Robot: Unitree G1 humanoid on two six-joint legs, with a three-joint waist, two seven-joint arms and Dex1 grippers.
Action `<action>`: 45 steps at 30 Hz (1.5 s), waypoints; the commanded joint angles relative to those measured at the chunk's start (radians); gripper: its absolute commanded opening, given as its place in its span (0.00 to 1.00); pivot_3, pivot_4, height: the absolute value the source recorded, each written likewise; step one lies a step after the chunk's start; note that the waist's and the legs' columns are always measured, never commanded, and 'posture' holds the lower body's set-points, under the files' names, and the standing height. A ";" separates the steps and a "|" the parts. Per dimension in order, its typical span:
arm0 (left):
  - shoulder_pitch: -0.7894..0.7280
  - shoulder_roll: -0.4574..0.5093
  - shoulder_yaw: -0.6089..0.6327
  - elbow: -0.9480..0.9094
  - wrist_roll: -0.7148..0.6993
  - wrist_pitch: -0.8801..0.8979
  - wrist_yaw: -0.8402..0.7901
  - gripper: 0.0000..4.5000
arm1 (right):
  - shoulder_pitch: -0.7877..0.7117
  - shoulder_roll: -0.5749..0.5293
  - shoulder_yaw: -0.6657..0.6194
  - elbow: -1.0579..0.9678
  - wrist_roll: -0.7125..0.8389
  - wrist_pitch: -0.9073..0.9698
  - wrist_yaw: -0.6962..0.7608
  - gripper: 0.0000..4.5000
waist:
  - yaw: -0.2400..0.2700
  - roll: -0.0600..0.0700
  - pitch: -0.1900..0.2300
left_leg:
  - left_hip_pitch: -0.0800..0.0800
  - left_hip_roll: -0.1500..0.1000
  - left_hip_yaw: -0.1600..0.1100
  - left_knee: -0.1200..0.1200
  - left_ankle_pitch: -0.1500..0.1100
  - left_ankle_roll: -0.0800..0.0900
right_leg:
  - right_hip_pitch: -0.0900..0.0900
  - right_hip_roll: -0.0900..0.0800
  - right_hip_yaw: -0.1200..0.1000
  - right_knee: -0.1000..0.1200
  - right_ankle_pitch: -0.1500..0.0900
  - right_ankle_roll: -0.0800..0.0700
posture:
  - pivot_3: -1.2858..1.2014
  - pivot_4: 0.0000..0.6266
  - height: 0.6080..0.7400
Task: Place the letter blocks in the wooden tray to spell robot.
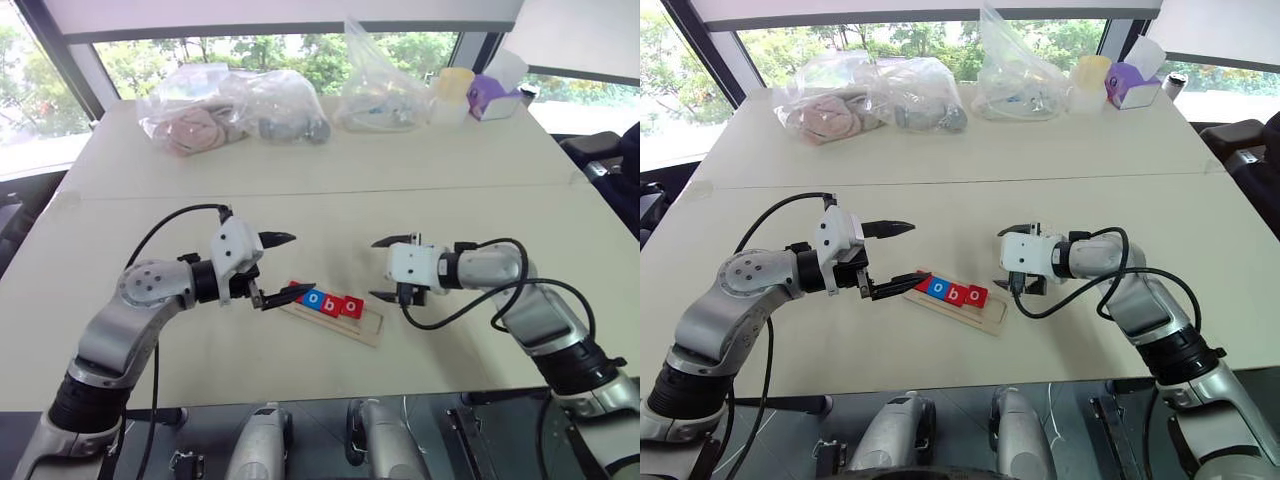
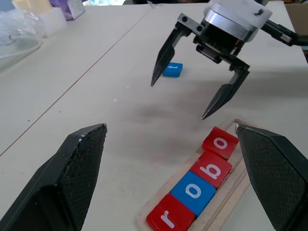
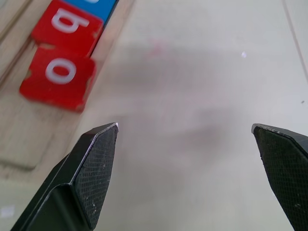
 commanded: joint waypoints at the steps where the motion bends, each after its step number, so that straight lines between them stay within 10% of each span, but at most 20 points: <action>1: -0.006 0.001 0.007 -0.026 -0.009 -0.005 -0.002 1.00 | -0.032 0.020 -0.010 -0.018 0.006 -0.002 -0.006 1.00 | 0.000 0.000 0.000 | 0.000 0.000 0.000 0.000 0.000 0.000 | 0.000 0.000 0.000 0.000 0.000 0.000 | 0.52 0.24 1.00; 45: -0.008 0.004 0.010 -0.033 -0.012 0.010 0.000 1.00 | 0.011 0.058 0.037 -0.084 -0.007 0.033 0.014 1.00 | 0.000 0.000 0.000 | 0.000 0.000 0.000 0.000 0.000 0.000 | 0.000 0.000 0.000 0.000 0.001 0.001 | 0.52 0.24 1.00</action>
